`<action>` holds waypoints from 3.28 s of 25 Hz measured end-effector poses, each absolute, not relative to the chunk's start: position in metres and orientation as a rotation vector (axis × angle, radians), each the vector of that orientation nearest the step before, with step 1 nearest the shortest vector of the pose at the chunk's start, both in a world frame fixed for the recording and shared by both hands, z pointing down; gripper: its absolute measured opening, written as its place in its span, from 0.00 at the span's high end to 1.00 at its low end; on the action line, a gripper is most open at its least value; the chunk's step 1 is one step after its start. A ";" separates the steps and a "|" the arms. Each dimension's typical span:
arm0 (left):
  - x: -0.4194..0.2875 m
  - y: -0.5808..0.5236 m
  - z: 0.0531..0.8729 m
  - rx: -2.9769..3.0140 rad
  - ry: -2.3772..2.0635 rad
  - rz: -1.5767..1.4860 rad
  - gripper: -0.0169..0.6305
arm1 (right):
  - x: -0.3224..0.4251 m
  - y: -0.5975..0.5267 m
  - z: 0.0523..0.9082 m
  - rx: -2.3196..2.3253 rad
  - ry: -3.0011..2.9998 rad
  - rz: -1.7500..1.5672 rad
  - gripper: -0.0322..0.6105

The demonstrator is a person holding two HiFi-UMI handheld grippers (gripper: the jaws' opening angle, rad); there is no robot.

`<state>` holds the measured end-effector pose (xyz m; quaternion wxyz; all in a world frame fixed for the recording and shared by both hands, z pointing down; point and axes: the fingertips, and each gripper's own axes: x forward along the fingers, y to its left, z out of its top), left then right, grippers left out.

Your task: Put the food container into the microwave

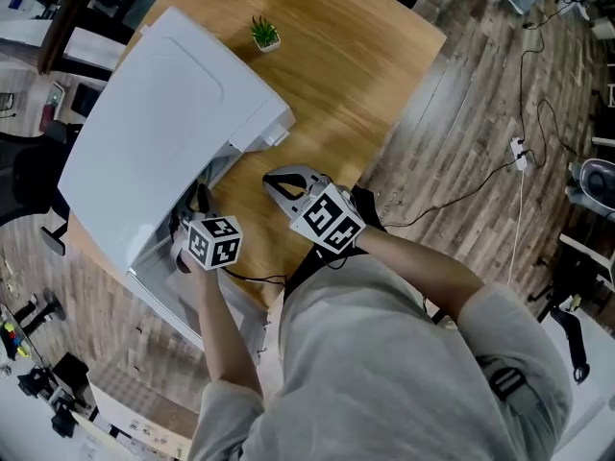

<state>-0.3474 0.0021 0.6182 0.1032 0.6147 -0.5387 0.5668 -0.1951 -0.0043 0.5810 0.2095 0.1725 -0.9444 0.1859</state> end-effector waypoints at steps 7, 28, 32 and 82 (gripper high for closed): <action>-0.356 -0.003 0.621 1.802 -1.597 1.729 0.90 | -0.195 -0.004 0.585 0.475 -2.622 0.527 0.94; -0.360 -0.013 0.621 1.736 -1.664 1.779 0.82 | -0.192 -0.006 0.591 0.426 -2.608 0.552 0.94; -0.355 -0.010 0.619 1.725 -1.689 1.757 0.74 | -0.190 -0.007 0.590 0.410 -2.611 0.542 0.94; -0.257 0.096 0.561 1.495 -2.040 1.433 0.94 | -0.190 0.038 0.526 -0.078 -2.752 0.227 0.94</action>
